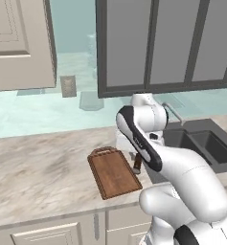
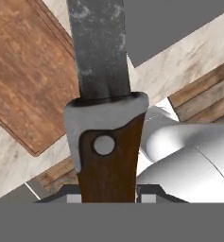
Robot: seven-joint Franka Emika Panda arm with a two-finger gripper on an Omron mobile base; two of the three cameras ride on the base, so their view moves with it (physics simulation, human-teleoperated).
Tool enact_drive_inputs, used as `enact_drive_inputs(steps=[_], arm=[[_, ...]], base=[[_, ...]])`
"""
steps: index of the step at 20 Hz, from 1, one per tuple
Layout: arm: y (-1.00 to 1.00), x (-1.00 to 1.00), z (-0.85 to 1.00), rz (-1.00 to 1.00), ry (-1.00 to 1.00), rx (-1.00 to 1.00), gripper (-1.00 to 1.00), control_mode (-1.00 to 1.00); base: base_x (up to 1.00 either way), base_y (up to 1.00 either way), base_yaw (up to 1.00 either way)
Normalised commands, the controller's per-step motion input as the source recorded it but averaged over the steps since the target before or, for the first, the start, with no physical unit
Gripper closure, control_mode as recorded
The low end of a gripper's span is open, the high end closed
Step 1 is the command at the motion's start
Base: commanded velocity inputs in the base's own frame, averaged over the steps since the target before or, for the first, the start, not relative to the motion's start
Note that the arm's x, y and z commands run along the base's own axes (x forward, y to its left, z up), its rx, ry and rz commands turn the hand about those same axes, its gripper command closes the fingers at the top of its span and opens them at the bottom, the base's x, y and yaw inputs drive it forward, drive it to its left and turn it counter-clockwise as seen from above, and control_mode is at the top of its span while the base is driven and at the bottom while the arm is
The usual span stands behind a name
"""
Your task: Pick up the knife from the drawer and place it on the cutting board. Then place the meat from the plate to the cutting board.
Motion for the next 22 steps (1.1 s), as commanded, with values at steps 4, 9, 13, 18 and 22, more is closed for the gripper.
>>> enact_drive_inputs(steps=[4,9,13,18,22], arm=[[0.11,0.26,-0.42,0.25,0.12,0.00,1.00,-1.00],[0.04,0.13,-0.41,0.30,0.01,-0.03,1.00,-1.00],[0.05,0.17,-0.36,0.22,0.00,0.00,1.00,-1.00],[0.00,0.12,-0.27,0.06,-0.03,0.02,1.00,-1.00],[0.00,0.07,-0.24,0.03,0.00,0.06,1.00,-1.00]], base=[[0.00,0.00,0.00],[0.00,0.00,0.00],[0.00,0.00,0.00],[0.00,0.00,0.00],[0.00,0.00,0.00]])
